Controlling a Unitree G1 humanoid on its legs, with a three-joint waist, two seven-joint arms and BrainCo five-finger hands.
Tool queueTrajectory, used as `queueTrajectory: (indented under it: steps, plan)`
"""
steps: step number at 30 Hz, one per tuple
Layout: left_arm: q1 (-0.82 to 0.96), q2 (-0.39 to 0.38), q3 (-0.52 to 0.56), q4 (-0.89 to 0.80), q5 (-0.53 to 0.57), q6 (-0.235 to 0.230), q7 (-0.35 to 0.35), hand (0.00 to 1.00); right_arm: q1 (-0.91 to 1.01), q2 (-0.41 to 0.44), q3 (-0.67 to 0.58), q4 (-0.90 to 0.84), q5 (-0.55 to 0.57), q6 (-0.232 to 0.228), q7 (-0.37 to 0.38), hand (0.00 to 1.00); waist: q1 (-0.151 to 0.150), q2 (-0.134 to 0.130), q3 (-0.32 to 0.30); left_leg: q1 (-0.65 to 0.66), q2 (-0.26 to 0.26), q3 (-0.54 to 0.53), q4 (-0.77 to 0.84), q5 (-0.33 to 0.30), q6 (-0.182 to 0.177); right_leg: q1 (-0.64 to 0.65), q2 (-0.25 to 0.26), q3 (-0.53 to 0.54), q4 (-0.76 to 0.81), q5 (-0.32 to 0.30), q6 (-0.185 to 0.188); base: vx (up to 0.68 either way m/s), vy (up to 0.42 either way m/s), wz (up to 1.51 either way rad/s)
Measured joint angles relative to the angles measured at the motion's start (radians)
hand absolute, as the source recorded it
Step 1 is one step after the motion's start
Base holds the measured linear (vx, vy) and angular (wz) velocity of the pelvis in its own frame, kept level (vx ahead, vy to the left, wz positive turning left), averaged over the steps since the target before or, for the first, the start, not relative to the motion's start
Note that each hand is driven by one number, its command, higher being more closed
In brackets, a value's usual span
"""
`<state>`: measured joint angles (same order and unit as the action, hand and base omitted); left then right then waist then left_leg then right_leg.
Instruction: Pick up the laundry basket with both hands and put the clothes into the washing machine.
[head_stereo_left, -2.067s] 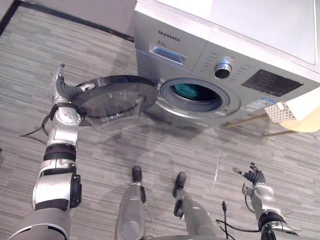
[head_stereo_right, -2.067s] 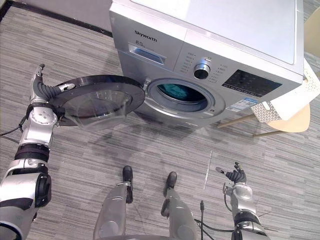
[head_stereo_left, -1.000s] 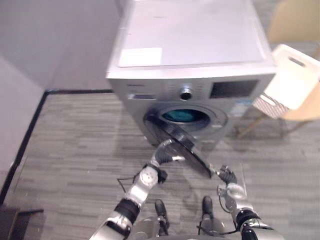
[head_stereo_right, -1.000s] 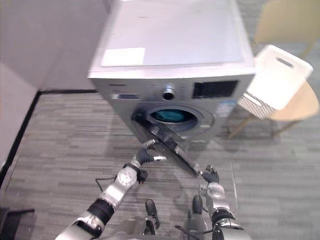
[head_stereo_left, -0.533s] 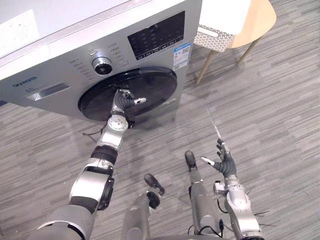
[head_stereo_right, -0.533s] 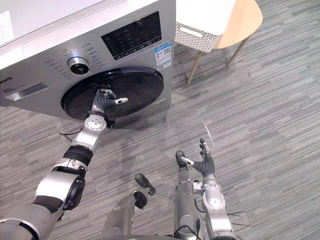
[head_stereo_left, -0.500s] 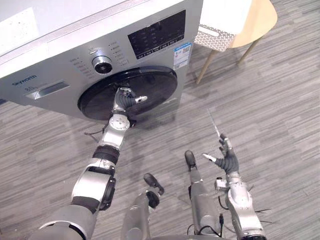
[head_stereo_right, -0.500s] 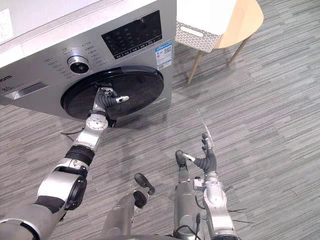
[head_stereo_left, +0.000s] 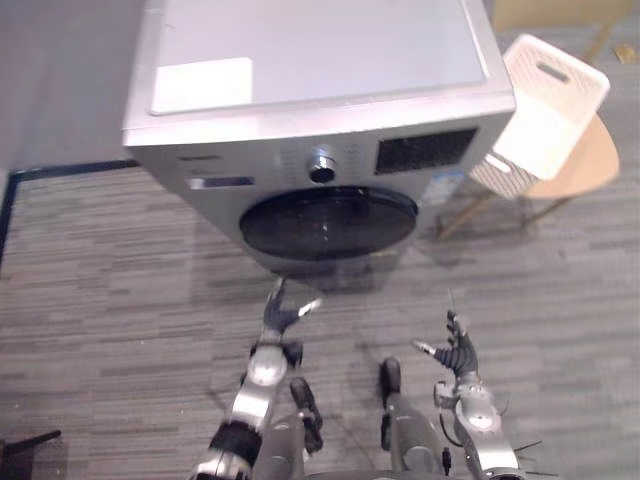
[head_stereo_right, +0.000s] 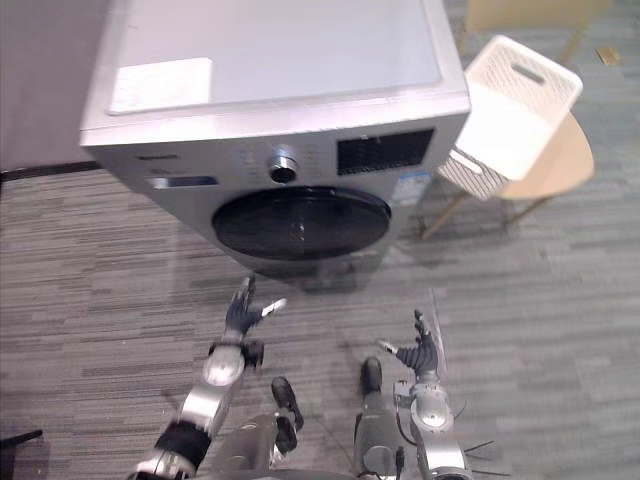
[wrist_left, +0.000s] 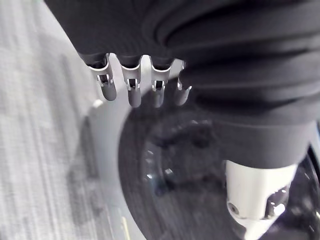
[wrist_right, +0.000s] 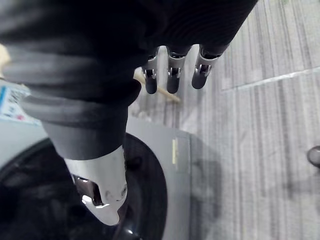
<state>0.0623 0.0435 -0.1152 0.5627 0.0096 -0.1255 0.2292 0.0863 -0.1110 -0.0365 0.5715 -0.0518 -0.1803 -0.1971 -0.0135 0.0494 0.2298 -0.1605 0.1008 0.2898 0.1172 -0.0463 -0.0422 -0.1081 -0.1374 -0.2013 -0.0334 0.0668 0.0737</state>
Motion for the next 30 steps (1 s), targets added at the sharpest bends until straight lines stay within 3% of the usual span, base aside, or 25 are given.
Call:
queueTrajectory:
  steps: [4,7,9,13,14,16,17,18,20,22,24,25,26,27,28,29,30]
  plan:
    - [0.034,0.014,0.048,0.130,0.000,0.001,-0.034,0.00,-0.041,-0.016,-0.004,0.082,0.001,0.006,0.005,0.00,0.019,-0.001,-0.018,-0.028,-0.027,-0.060,0.031,0.013,0.018,0.048,-0.038,-0.132,0.031,-0.040,0.004,-0.08,0.078,1.00]
    - [0.036,0.015,0.098,0.187,0.001,0.002,-0.034,0.00,-0.056,-0.032,-0.005,0.108,0.000,0.016,0.005,0.00,0.026,0.002,-0.027,-0.058,0.023,0.155,0.082,-0.018,0.050,0.080,-0.077,-0.259,0.059,-0.083,0.028,-0.06,0.095,1.19]
    - [0.048,0.016,0.156,0.214,0.001,0.004,-0.033,0.00,-0.080,-0.038,-0.002,0.127,0.000,0.032,0.006,0.00,0.035,-0.004,-0.028,-0.066,0.018,0.173,0.106,-0.032,0.068,0.093,-0.106,-0.294,0.093,-0.102,0.054,0.02,0.139,0.86]
    - [0.122,0.020,0.209,0.211,-0.012,0.004,-0.031,0.00,-0.105,-0.016,0.010,0.136,-0.001,0.034,0.010,0.00,0.054,-0.029,-0.040,-0.087,-0.062,0.093,0.228,-0.150,0.113,0.136,-0.225,-0.362,0.231,-0.176,0.132,0.12,0.217,0.78]
    - [0.122,0.020,0.215,0.211,-0.019,0.004,-0.029,0.00,-0.104,-0.015,0.020,0.154,-0.001,0.035,0.025,0.00,0.053,-0.033,-0.044,-0.087,-0.108,0.037,0.249,-0.179,0.136,0.118,-0.300,-0.364,0.412,-0.185,0.134,0.26,0.275,1.23]
    - [0.122,0.017,0.204,0.210,-0.019,0.004,-0.030,0.00,-0.093,-0.011,0.035,0.153,0.000,0.036,0.027,0.00,0.050,-0.024,-0.052,-0.063,-0.140,-0.042,0.249,-0.185,0.147,0.030,-0.346,-0.275,0.654,-0.122,0.036,0.24,0.209,1.29]
    - [0.119,0.019,0.201,0.204,-0.020,0.005,-0.028,0.00,-0.094,0.008,0.050,0.153,-0.001,0.036,0.028,0.00,0.048,-0.025,-0.051,-0.048,-0.145,-0.105,0.247,-0.186,0.167,-0.038,-0.298,-0.156,0.801,-0.202,0.030,0.26,0.110,1.50]
    - [0.116,0.022,0.194,0.192,-0.020,0.005,-0.026,0.00,-0.096,0.025,0.062,0.150,-0.001,0.033,0.027,0.00,0.041,-0.031,-0.052,-0.022,-0.157,-0.175,0.228,-0.185,0.170,-0.080,-0.208,-0.079,0.860,-0.286,0.030,0.33,0.111,1.62]
    - [0.111,0.027,0.186,0.177,-0.023,0.003,-0.026,0.00,-0.098,0.027,0.083,0.142,0.000,0.031,0.028,0.00,0.027,-0.034,-0.047,0.042,-0.193,-0.268,0.195,-0.179,0.176,-0.136,-0.107,-0.006,0.851,-0.361,0.012,0.43,-0.001,1.59]
    - [0.091,0.021,0.158,0.172,-0.031,-0.002,-0.025,0.00,-0.099,0.021,0.086,0.104,0.000,0.030,0.026,0.00,0.025,-0.045,-0.044,0.096,-0.233,-0.358,0.173,-0.180,0.180,-0.226,-0.048,0.050,0.796,-0.382,0.001,0.44,-0.063,1.73]
    - [0.052,0.017,0.125,0.174,-0.037,-0.007,-0.025,0.00,-0.104,0.006,0.086,0.054,0.000,0.029,0.026,0.00,0.009,-0.033,-0.036,0.125,-0.245,-0.470,0.171,-0.183,0.177,-0.320,0.017,0.139,0.636,-0.354,0.027,0.38,-0.131,1.99]
    - [0.034,0.017,0.113,0.176,-0.036,-0.013,-0.025,0.00,-0.112,0.003,0.085,0.043,0.000,0.029,0.026,0.00,-0.002,-0.026,-0.028,0.149,-0.245,-0.521,0.168,-0.189,0.165,-0.340,0.034,0.197,0.525,-0.299,0.040,0.40,-0.201,1.99]
    - [0.028,0.022,0.107,0.177,-0.036,-0.018,-0.025,0.00,-0.118,0.005,0.088,0.042,-0.001,0.030,0.026,0.00,-0.008,-0.032,-0.025,0.185,-0.247,-0.568,0.168,-0.208,0.135,-0.338,0.029,0.242,0.391,-0.211,0.053,0.49,-0.289,1.86]
    - [0.030,0.026,0.106,0.177,-0.036,-0.020,-0.025,0.00,-0.118,0.006,0.094,0.041,-0.002,0.030,0.026,0.00,-0.008,-0.043,-0.024,0.207,-0.250,-0.585,0.168,-0.224,0.122,-0.328,0.019,0.258,0.344,-0.162,0.060,0.40,-0.287,1.73]
    - [0.043,0.039,0.101,0.178,-0.035,-0.028,-0.026,0.00,-0.115,0.006,0.109,0.040,-0.008,0.029,0.027,0.00,-0.011,-0.065,-0.031,0.236,-0.254,-0.611,0.182,-0.263,0.111,-0.322,-0.004,0.257,0.347,-0.075,0.049,0.50,-0.423,1.55]
    - [0.055,0.035,0.097,0.190,-0.032,-0.033,-0.025,0.00,-0.111,0.004,0.116,0.042,-0.014,0.030,0.028,0.00,-0.010,-0.059,-0.035,0.257,-0.233,-0.635,0.226,-0.299,0.078,-0.320,-0.001,0.225,0.431,-0.016,0.022,0.42,-0.364,1.32]
    - [0.062,0.029,0.098,0.192,-0.027,-0.033,-0.024,0.00,-0.116,0.003,0.116,0.039,-0.019,0.030,0.028,0.00,-0.004,-0.048,-0.039,0.236,-0.219,-0.621,0.280,-0.296,0.068,-0.313,0.004,0.201,0.441,-0.037,0.008,0.43,-0.351,0.86]
